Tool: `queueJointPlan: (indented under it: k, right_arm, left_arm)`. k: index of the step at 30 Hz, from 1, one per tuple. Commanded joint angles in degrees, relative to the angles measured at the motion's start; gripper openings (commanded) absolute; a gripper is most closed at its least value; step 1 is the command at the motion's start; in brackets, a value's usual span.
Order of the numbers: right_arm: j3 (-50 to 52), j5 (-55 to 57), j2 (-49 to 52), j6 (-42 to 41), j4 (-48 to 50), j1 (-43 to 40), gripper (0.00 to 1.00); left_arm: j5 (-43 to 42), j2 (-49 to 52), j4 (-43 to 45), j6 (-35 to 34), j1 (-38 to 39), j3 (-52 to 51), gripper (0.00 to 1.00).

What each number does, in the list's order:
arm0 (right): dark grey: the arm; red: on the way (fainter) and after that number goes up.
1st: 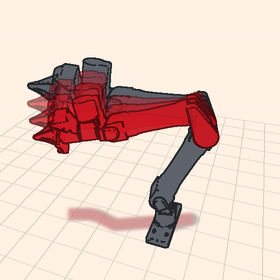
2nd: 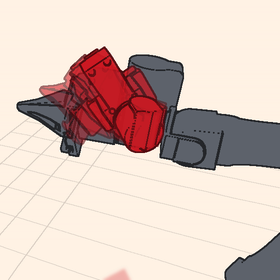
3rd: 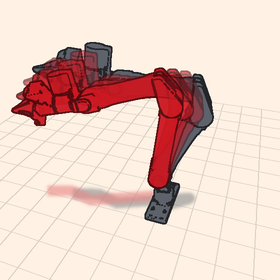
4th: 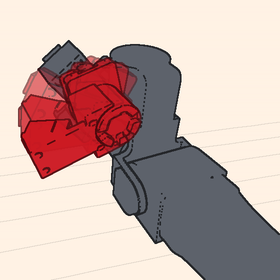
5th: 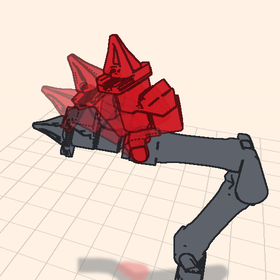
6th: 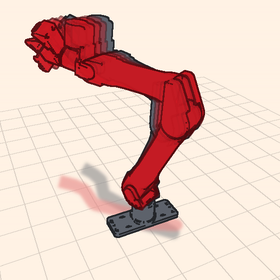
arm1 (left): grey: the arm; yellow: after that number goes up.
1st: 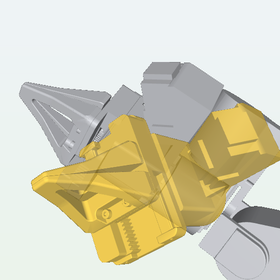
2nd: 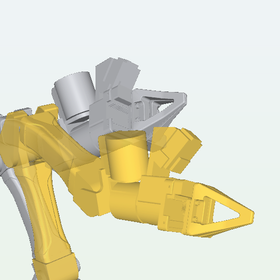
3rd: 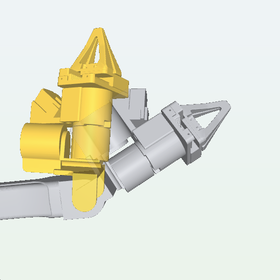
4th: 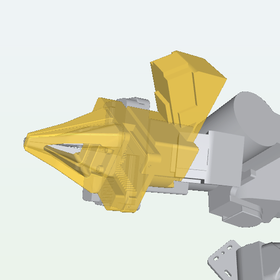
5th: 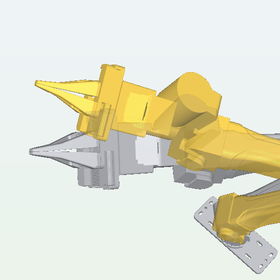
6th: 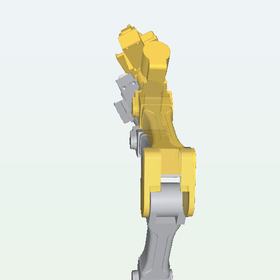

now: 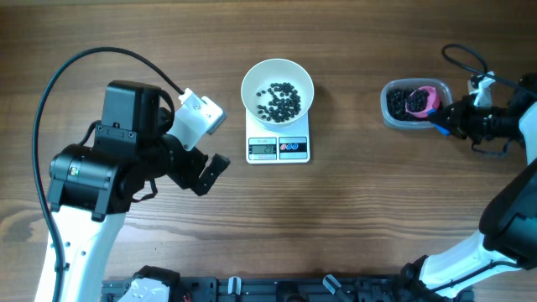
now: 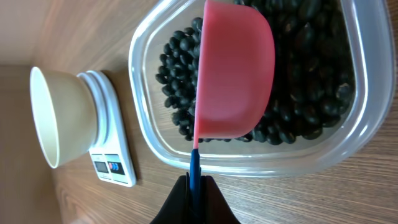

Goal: Scoop item into bowl and weigh 150g on scale

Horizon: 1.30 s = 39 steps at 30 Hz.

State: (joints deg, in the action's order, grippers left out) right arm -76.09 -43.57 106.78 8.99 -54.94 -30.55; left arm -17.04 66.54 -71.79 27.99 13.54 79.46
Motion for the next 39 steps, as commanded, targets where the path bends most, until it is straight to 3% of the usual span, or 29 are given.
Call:
queueJointPlan:
  k: [1,13,23,27,39]
  right_arm:
    - [0.7,-4.2,1.0,0.4,-0.3,-0.5,0.04]
    - [0.7,-14.6,1.0,6.5,-3.0,-5.5,0.04]
    - [0.7,-20.5,1.0,6.5,-5.3,-7.6,0.04]
    - [0.7,-27.8,1.0,6.4,-6.2,-7.6,0.04]
    - [0.7,-30.0,-4.3,2.5,-7.1,1.9,0.04]
  left_arm:
    - [0.0,0.4,0.2,-0.3,0.1,1.0,1.00]
    - [0.0,0.4,0.2,-0.3,0.1,1.0,1.00]
    - [0.0,0.4,0.2,-0.3,0.1,1.0,1.00]
    - [0.0,0.4,0.2,-0.3,0.1,1.0,1.00]
    - [0.0,0.4,0.2,-0.3,0.1,1.0,1.00]
